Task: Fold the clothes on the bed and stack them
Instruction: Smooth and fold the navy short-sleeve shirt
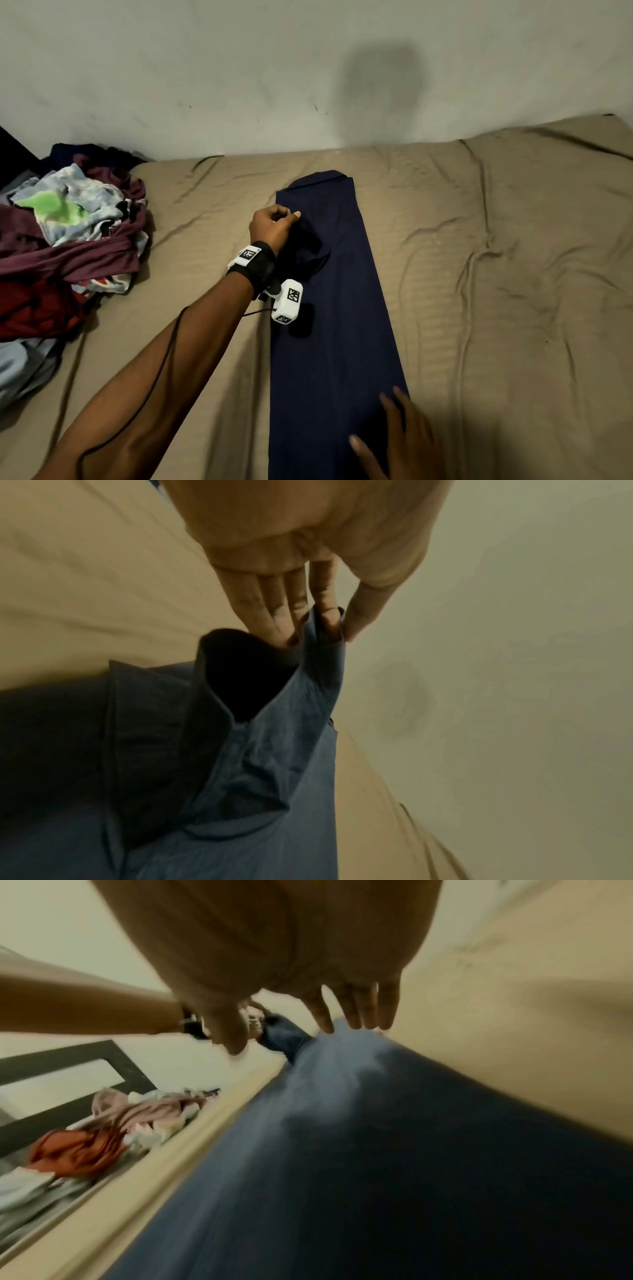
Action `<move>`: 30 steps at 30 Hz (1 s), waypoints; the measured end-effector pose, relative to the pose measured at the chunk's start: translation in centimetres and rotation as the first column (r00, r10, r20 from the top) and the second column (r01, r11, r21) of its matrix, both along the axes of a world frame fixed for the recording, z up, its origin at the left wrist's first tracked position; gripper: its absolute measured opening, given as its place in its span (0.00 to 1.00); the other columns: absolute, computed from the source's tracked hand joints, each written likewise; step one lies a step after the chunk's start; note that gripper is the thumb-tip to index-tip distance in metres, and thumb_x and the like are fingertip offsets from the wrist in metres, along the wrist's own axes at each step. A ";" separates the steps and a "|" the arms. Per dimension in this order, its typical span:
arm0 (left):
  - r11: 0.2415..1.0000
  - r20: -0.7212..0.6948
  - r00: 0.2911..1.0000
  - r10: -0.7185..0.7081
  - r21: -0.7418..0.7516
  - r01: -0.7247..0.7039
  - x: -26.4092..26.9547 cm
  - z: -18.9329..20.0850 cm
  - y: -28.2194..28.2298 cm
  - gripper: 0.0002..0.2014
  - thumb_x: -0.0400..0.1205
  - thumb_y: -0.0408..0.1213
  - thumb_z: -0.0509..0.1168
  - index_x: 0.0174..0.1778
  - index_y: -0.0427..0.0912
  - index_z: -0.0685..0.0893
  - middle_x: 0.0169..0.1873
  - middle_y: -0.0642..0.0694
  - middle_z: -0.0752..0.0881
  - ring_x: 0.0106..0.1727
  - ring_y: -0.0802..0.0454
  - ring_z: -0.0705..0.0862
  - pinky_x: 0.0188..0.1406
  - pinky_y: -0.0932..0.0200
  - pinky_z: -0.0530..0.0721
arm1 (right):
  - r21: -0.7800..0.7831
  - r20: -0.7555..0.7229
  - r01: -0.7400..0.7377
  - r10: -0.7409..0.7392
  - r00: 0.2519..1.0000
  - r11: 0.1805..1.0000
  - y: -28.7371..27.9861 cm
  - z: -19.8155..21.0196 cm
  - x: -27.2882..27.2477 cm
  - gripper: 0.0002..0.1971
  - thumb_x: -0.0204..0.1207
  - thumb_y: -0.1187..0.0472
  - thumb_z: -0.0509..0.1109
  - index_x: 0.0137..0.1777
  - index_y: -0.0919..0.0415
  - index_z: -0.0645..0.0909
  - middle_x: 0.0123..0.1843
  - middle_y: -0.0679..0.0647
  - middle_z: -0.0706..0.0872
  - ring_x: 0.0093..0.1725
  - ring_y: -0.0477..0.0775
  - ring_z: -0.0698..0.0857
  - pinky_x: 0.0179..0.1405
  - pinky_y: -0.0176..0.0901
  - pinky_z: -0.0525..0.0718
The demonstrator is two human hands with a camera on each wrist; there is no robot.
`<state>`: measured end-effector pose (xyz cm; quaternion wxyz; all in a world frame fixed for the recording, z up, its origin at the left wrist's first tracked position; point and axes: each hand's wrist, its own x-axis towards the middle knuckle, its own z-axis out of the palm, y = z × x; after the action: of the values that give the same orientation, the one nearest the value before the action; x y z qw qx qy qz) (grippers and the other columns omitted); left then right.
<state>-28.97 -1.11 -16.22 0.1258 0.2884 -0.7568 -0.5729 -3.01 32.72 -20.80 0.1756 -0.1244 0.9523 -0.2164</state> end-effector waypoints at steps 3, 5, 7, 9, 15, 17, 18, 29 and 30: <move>0.984 0.007 0.991 0.134 0.116 -0.134 -0.2 0.3 -0.7 0.11 0.64 0.50 0.75 0.26 0.47 0.85 0.32 0.45 0.87 0.35 0.44 0.86 0.33 0.52 0.86 | -0.058 -0.114 -0.207 0.200 0.973 0.977 -6.2 1.8 -7.9 0.53 0.76 0.23 0.48 0.90 0.62 0.48 0.91 0.59 0.43 0.89 0.61 0.49 0.84 0.55 0.61; 0.960 0.027 0.979 0.203 0.192 -0.204 0.2 -0.1 -1.4 0.13 0.60 0.49 0.75 0.24 0.46 0.80 0.31 0.43 0.85 0.35 0.43 0.85 0.30 0.52 0.84 | -0.047 -0.100 -0.265 0.259 0.961 0.963 -10.4 1.5 -13.5 0.56 0.72 0.23 0.43 0.88 0.62 0.33 0.89 0.56 0.28 0.88 0.57 0.31 0.88 0.52 0.44; 0.951 0.075 0.977 0.202 0.222 -0.214 0.7 -1.1 -2.0 0.15 0.59 0.49 0.81 0.22 0.46 0.82 0.30 0.45 0.86 0.33 0.45 0.86 0.31 0.51 0.87 | 0.028 -0.119 -0.299 0.300 0.946 0.954 -14.3 0.9 -18.9 0.58 0.68 0.22 0.36 0.87 0.65 0.30 0.88 0.59 0.27 0.88 0.58 0.30 0.88 0.57 0.42; 0.938 0.176 0.968 0.179 0.265 -0.222 1.0 -2.4 -2.9 0.24 0.54 0.55 0.88 0.36 0.43 0.92 0.36 0.45 0.92 0.36 0.44 0.92 0.39 0.47 0.92 | 0.117 -0.061 -0.358 0.367 0.928 0.926 -17.2 -0.3 -22.3 0.59 0.70 0.20 0.38 0.87 0.65 0.31 0.88 0.61 0.28 0.88 0.59 0.30 0.88 0.61 0.40; 0.869 0.305 0.949 0.081 0.444 -0.217 1.2 -5.1 -4.5 0.25 0.59 0.33 0.87 0.49 0.26 0.90 0.43 0.29 0.92 0.41 0.30 0.92 0.47 0.29 0.90 | 0.038 0.094 -0.474 0.469 0.878 0.880 -19.0 -2.4 -23.9 0.62 0.71 0.23 0.64 0.89 0.54 0.31 0.88 0.54 0.26 0.87 0.56 0.27 0.83 0.71 0.30; 0.897 0.282 0.955 0.091 0.394 -0.202 1.1 -5.9 -5.1 0.20 0.60 0.36 0.85 0.46 0.32 0.92 0.44 0.29 0.92 0.40 0.32 0.92 0.47 0.28 0.90 | 0.001 0.067 -0.473 0.472 0.879 0.881 -18.4 -2.4 -24.0 0.65 0.69 0.24 0.68 0.88 0.54 0.30 0.88 0.53 0.26 0.87 0.54 0.27 0.84 0.68 0.31; 0.917 0.252 0.964 0.086 0.358 -0.175 0.9 -6.1 -5.2 0.19 0.61 0.38 0.84 0.46 0.34 0.93 0.43 0.31 0.92 0.42 0.33 0.92 0.49 0.31 0.91 | 0.028 0.051 -0.497 0.495 0.867 0.867 -17.9 -2.5 -23.8 0.65 0.68 0.24 0.70 0.89 0.55 0.31 0.88 0.53 0.26 0.87 0.55 0.27 0.84 0.68 0.31; 0.900 0.042 0.899 -0.436 0.024 0.435 1.5 2.4 3.0 0.22 0.77 0.59 0.76 0.49 0.42 0.87 0.38 0.42 0.91 0.36 0.44 0.92 0.36 0.48 0.91 | -0.740 0.555 0.537 -0.085 0.828 0.405 -12.7 0.6 -26.9 0.24 0.81 0.40 0.69 0.71 0.53 0.78 0.67 0.56 0.87 0.60 0.55 0.88 0.62 0.52 0.84; 0.904 0.073 0.901 -0.427 -0.006 0.428 2.0 2.3 3.6 0.26 0.74 0.66 0.75 0.47 0.44 0.88 0.37 0.45 0.92 0.37 0.47 0.92 0.39 0.49 0.91 | -0.704 0.647 0.620 -0.047 0.761 0.347 -12.5 0.7 -27.7 0.27 0.81 0.35 0.65 0.71 0.53 0.80 0.66 0.56 0.88 0.60 0.57 0.89 0.61 0.54 0.85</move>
<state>-27.00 2.51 -13.90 -0.0263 0.1341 -0.8119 -0.5675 -30.74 20.22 -20.09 0.2811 0.0743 0.6024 -0.7433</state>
